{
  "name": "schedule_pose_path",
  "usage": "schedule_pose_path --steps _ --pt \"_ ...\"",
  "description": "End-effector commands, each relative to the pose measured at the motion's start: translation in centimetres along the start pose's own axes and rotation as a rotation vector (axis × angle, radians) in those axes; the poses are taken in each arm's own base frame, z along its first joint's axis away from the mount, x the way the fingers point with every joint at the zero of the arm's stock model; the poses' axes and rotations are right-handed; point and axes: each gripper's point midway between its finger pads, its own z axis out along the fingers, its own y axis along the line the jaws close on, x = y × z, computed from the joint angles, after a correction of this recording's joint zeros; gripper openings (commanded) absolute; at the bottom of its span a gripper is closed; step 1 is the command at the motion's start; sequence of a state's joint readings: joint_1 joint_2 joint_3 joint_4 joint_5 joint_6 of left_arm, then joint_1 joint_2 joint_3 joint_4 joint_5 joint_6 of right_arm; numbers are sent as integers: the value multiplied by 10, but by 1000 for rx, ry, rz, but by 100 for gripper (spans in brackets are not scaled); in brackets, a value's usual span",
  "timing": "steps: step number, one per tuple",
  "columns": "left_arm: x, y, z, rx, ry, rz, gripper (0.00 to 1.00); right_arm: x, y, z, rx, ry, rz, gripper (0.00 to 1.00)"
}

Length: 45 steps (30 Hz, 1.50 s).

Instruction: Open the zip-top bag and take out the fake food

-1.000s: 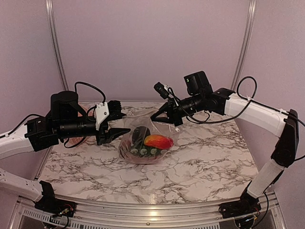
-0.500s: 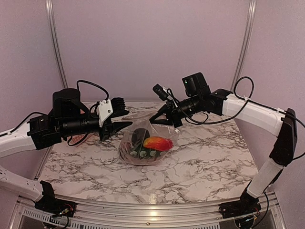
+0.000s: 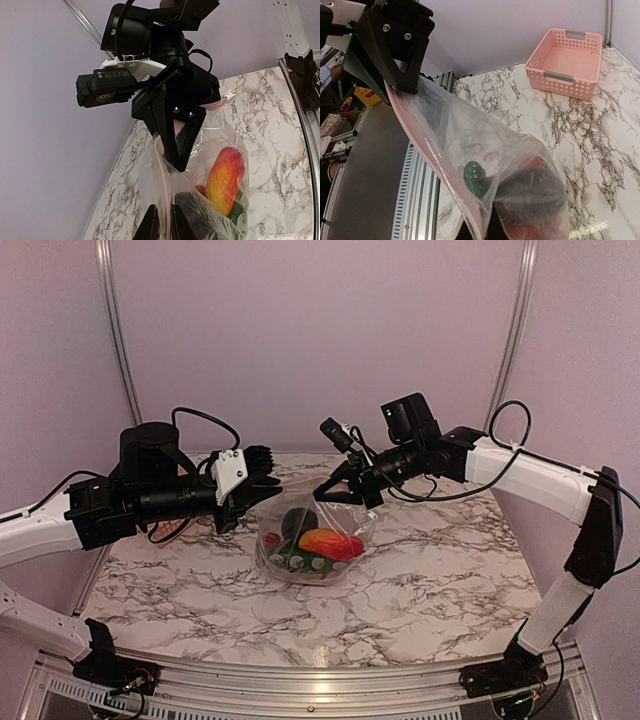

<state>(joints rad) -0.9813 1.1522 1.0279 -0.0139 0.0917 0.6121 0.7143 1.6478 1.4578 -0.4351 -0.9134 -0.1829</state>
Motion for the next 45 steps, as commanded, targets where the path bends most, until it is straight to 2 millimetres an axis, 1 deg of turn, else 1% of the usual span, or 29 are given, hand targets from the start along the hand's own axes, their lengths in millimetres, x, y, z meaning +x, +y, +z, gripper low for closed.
schedule_pose_path --steps 1,2,3,4,7,8,10,13,15,16,17,19,21,22,25,27,30,32,34,35,37,39,42,45 --pt "4 2 -1 -15 25 -18 3 -25 15 -5 -51 -50 -60 0" --pt "6 8 -1 -43 34 -37 0 -25 15 -5 -47 -50 -61 0" --pt "6 13 0 -64 32 -69 0 -26 13 -6 -35 -51 -61 5" --pt "6 17 0 -73 33 -97 0 -28 11 -6 -15 -53 -59 15" --pt "5 27 -1 -97 30 -165 0 -34 6 -13 47 -67 -72 53" --pt "5 29 -1 -101 29 -181 0 -38 4 -17 81 -77 -81 60" --pt "1 37 -2 -123 4 -224 0 -46 4 -29 143 -109 -105 71" --pt "2 43 -3 -125 -10 -298 0 -63 7 -56 243 -184 -147 79" --pt "4 49 -4 -121 -28 -356 0 -71 13 -74 295 -238 -178 83" --pt "5 51 -5 -119 -38 -382 0 -73 19 -83 314 -268 -188 84" --pt "7 56 -6 -121 -45 -411 0 -74 21 -90 342 -292 -199 86" --pt "10 59 -7 -110 -60 -460 0 -71 19 -100 410 -320 -200 88" --pt "14 61 -7 -102 -69 -496 0 -62 13 -106 468 -340 -183 89" --pt "14 60 -7 -87 -80 -509 0 -56 12 -107 486 -341 -184 90" --pt "16 57 -9 -61 -104 -539 0 -36 5 -111 556 -339 -185 97" --pt "19 57 -11 -44 -121 -565 0 -30 2 -113 585 -348 -207 98" --pt "23 57 -13 -23 -145 -593 0 -13 -5 -106 591 -321 -230 98" --pt "26 58 -13 -14 -151 -611 0 -4 -9 -98 577 -307 -241 95" --pt "28 60 -12 -12 -153 -617 0 1 -6 -91 530 -311 -262 91" --pt "29 61 -13 -10 -156 -647 0 5 -4 -87 506 -314 -267 90" --pt "29 64 -14 -11 -167 -660 0 7 4 -81 451 -321 -291 87" --pt "28 67 -16 -17 -180 -670 0 9 7 -77 421 -324 -301 84" --pt "29 71 -18 -17 -195 -690 0 16 3 -69 398 -304 -304 72" --pt "32 74 -18 -12 -199 -712 0 19 3 -64 371 -294 -311 52"
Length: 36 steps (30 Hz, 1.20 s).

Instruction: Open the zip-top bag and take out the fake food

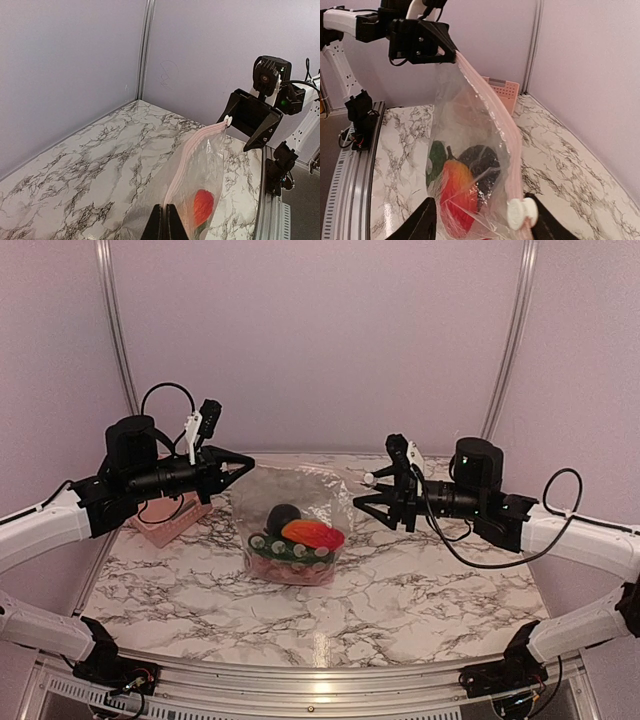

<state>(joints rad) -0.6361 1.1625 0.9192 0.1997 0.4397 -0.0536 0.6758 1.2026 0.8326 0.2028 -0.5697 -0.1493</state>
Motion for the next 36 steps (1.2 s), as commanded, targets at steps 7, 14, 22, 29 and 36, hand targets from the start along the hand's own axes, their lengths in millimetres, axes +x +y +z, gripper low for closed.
schedule_pose_path --steps 7,14,22,29,36 --pt "-18 1 -6 46 -101 -30 0 2 6 10 -80 -2 -19 29" --pt "-19 1 -10 46 -117 -36 0 4 -4 11 -50 -10 4 22" --pt "-18 5 -11 38 -126 -48 0 6 -11 14 -65 13 53 0" --pt "-23 0 -18 38 -123 22 11 -10 -2 12 -112 7 33 0" --pt "-54 -33 -27 36 -99 258 56 -21 13 21 -162 44 -26 0"
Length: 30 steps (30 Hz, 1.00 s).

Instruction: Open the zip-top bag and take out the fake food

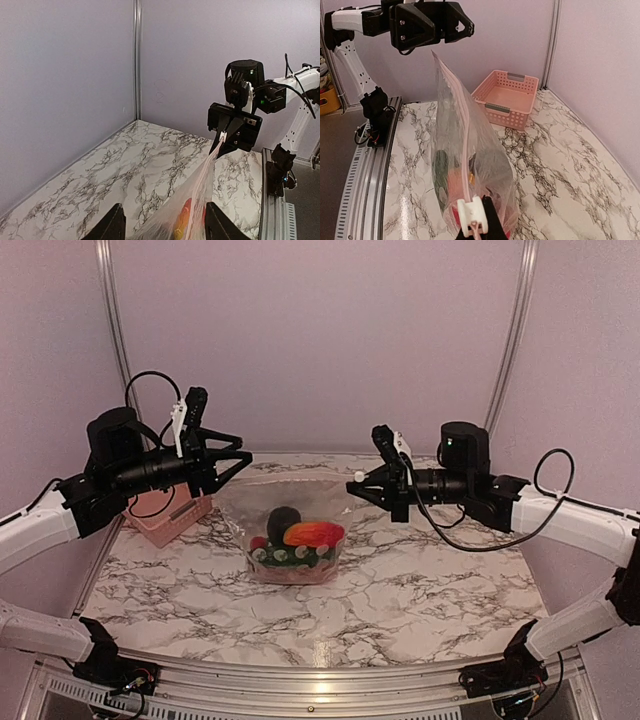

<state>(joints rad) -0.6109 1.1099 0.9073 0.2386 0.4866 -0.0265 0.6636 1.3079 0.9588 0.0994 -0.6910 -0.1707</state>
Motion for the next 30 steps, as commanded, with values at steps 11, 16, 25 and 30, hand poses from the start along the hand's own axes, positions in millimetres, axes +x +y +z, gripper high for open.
schedule_pose_path --steps 11,16,25,30 --pt "-24 -83 62 230 112 364 50 -27 21 13 -82 23 -34 0" --pt "-13 -98 86 284 140 381 46 -30 25 10 -92 11 -28 0" --pt "8 -105 115 315 211 407 43 -24 25 10 -90 25 -24 0" --pt "13 -107 125 326 232 415 41 -23 26 10 -92 23 -25 0"
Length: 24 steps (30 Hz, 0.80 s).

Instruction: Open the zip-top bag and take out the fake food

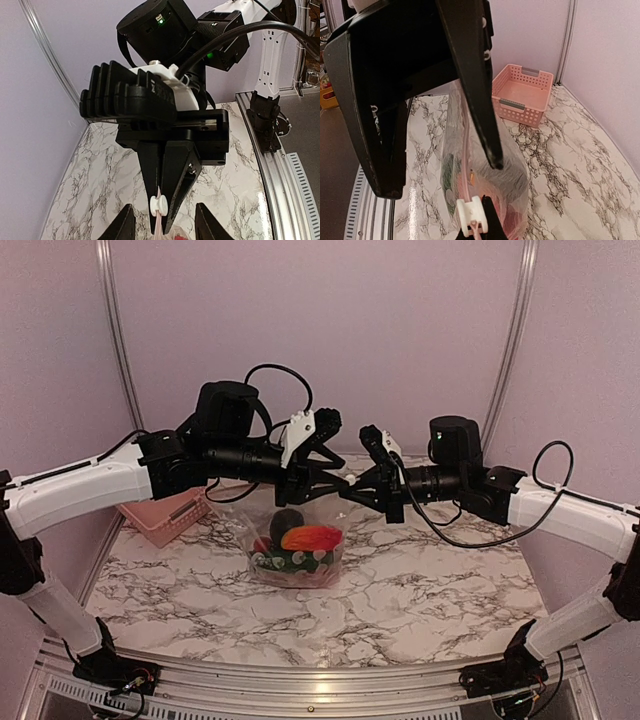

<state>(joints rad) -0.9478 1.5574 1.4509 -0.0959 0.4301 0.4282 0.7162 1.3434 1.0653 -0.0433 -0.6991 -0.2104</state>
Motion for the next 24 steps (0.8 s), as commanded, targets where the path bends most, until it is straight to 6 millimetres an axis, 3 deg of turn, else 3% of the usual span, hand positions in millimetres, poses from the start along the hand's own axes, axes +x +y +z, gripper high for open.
schedule_pose_path --steps 1,9,15,24 --pt "7 -2 12 21 47 12 41 -15 8 -3 -21 -30 -24 0" --pt "12 -3 23 33 74 13 29 -14 9 -4 -19 -31 -30 0" --pt "18 -4 20 25 95 8 12 -11 9 -5 -10 -26 -33 0" --pt "38 11 2 -59 141 -17 10 -12 9 -11 16 -40 -35 0"
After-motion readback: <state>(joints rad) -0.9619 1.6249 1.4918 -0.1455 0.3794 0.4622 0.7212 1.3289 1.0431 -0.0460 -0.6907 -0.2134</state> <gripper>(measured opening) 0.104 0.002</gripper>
